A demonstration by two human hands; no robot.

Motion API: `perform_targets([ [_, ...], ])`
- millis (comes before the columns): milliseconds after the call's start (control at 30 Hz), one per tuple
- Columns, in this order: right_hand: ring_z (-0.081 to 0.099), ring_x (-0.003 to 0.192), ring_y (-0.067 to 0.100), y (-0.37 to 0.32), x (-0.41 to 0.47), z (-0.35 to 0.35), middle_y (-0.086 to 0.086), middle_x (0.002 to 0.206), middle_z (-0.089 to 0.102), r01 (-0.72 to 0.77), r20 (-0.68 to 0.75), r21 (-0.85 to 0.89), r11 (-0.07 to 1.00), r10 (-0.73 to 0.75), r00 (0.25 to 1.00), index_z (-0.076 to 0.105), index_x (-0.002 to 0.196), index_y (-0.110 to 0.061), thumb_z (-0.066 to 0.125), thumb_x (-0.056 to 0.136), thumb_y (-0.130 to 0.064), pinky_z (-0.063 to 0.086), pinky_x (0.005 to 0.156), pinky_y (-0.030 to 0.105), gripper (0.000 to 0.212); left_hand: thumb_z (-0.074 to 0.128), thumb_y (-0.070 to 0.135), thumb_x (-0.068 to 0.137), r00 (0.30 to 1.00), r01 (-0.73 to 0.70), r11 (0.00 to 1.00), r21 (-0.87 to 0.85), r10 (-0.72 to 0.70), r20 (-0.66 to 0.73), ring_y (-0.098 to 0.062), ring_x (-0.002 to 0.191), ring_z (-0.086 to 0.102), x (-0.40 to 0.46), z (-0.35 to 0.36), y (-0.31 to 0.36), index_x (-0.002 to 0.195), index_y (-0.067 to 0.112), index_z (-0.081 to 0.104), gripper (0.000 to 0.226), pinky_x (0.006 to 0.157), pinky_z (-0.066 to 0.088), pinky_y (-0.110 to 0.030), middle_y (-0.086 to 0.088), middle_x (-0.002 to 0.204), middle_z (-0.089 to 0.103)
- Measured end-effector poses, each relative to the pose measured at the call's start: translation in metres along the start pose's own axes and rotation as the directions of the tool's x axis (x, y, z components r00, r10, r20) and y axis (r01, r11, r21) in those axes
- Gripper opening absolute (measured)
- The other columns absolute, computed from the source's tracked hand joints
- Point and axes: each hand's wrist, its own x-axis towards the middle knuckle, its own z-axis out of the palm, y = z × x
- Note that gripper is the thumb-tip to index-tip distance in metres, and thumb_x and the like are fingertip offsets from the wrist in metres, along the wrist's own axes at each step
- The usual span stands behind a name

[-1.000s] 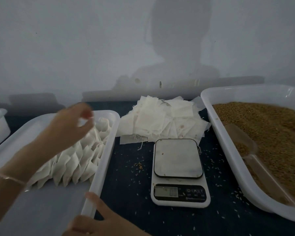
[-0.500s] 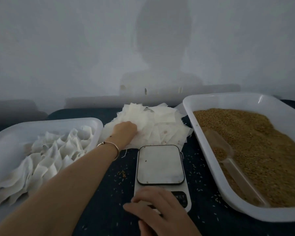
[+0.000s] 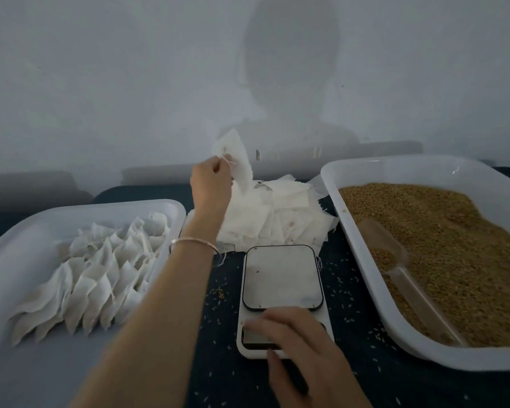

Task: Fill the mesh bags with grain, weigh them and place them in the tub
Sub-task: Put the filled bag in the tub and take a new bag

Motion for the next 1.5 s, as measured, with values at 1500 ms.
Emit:
perform_targets([
  [1500,0.048,0.064,-0.007,0.009,0.022,-0.065,-0.018,0.113,0.061,0.094,0.248,-0.162,0.982,-0.052,0.967,0.058,0.085,-0.025,0.054,0.089,-0.031,0.031,0.061,0.000,0.008,0.075,0.019,0.068,0.747,-0.096,0.995,0.025,0.055,0.663,-0.018,0.094,0.057,-0.173,-0.059,-0.018,0.074,0.020,0.054,0.022,0.103,0.040,-0.030,-0.004,0.099,0.060],
])
